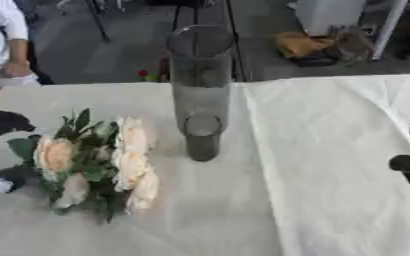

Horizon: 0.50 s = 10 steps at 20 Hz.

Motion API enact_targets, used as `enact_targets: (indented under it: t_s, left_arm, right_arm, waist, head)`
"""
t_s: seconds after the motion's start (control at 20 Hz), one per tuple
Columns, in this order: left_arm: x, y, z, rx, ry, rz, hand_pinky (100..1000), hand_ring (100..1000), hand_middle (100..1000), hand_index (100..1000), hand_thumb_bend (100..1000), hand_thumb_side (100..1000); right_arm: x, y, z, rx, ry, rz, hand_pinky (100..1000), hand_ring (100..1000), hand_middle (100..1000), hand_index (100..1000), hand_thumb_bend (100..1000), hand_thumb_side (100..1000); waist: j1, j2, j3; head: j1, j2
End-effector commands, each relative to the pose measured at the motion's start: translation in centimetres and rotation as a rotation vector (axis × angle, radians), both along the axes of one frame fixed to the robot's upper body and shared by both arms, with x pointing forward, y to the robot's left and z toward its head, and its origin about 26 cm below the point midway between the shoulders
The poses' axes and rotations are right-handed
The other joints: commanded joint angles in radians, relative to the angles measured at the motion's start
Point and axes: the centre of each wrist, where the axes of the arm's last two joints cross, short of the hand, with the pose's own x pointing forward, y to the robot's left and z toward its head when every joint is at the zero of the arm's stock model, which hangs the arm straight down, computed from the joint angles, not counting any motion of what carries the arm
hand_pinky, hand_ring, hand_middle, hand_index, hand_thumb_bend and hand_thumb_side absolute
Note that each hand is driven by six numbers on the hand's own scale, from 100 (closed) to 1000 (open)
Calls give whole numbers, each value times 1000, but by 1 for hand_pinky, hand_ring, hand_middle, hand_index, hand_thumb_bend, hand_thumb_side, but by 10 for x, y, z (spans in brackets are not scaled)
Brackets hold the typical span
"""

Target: Arrange flowers into the vase.

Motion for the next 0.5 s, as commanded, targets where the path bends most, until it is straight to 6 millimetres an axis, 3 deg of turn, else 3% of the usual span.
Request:
enact_targets:
  t_s: [0.05, 0.5]
  left_arm:
    - [1, 4, 7, 24, -39, 9, 844, 949, 968, 1000, 389, 591]
    - [3, 8, 1, 36, -57, 19, 841, 946, 966, 1000, 394, 578]
  right_arm:
    - [-1, 1, 6, -17, -21, -2, 781, 914, 618, 897, 100, 926]
    - [-1, 1, 6, -18, -18, 0, 782, 914, 618, 894, 100, 926]
  waist:
    - [0, -16, 0]
    - [2, -16, -3]
  head:
    - [4, -10]
    - [7, -16]
